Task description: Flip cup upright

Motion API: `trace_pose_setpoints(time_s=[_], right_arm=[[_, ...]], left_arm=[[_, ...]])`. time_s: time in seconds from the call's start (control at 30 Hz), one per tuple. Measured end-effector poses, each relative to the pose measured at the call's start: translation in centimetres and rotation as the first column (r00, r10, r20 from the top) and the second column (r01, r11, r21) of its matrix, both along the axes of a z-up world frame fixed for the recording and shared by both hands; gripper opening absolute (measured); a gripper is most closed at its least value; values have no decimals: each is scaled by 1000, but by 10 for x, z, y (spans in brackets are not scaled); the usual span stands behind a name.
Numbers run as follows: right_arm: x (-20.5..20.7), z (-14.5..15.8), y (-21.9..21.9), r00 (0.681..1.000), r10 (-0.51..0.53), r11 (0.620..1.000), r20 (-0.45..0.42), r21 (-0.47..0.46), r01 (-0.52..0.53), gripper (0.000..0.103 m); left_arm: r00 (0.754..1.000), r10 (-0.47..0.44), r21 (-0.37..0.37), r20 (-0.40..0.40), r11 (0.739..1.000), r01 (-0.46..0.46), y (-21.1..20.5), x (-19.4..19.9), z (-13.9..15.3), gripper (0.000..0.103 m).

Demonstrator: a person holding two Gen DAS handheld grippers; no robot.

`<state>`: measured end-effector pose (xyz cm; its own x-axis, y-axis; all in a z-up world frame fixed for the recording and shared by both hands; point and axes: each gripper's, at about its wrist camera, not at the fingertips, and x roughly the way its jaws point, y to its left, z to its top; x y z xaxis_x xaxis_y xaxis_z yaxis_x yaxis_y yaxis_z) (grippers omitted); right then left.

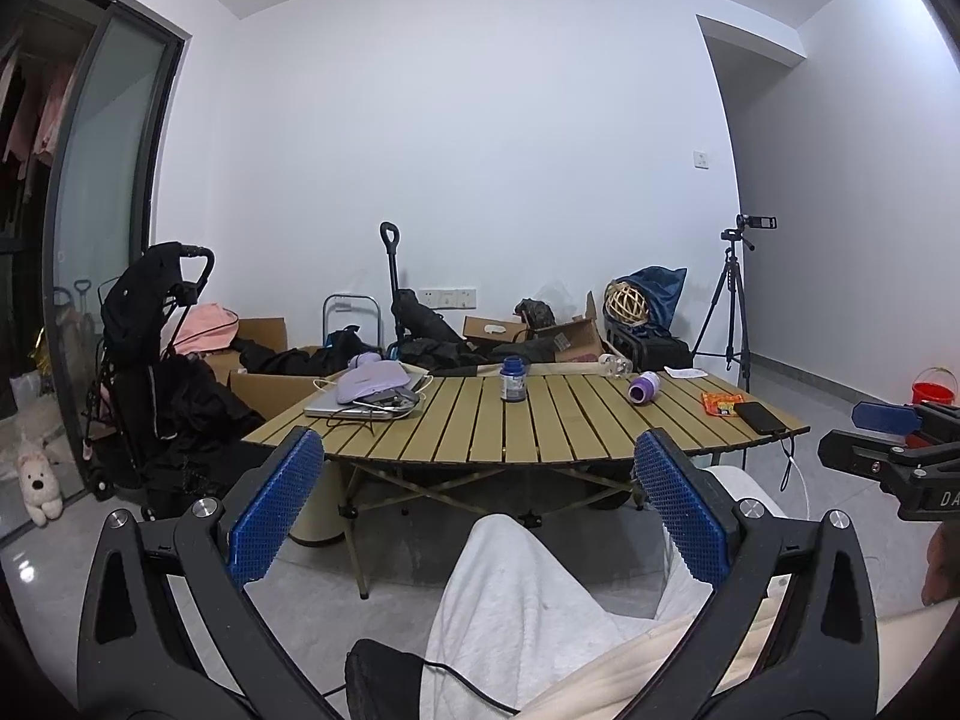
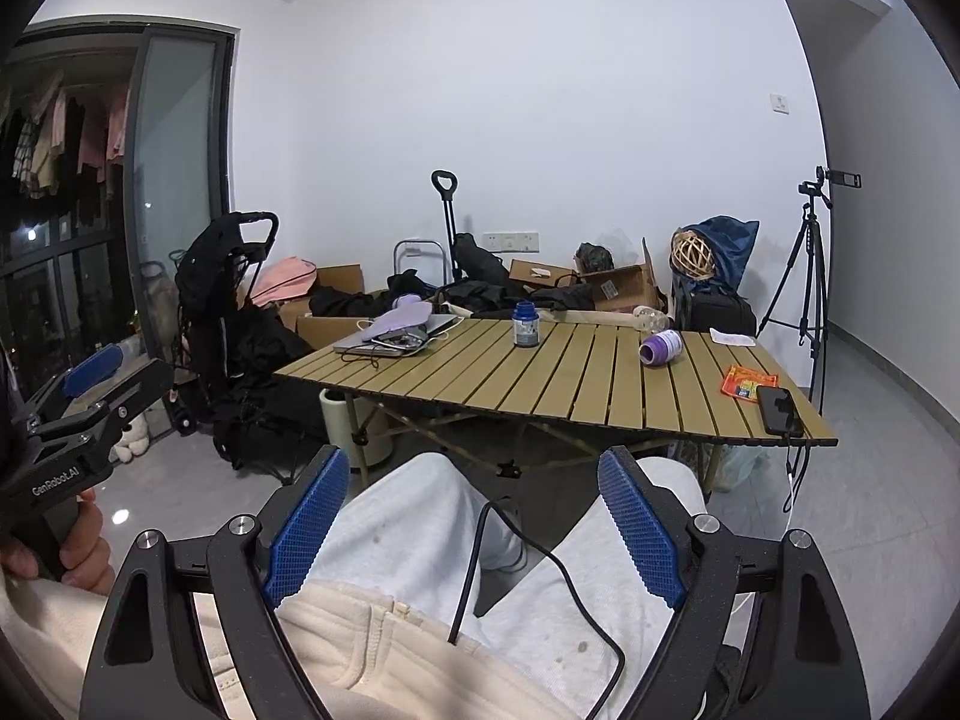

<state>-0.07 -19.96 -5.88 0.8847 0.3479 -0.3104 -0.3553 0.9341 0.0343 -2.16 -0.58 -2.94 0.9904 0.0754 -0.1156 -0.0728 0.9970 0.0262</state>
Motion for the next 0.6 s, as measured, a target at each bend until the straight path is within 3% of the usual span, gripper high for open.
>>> trace_pose_setpoints(time_s=[0.6], right_arm=[[0,-2,0,1000,2,1000,-4,-1,-2,89]], left_arm=[[1000,-2,-6,-6,1000,2,-2,0,0,103]])
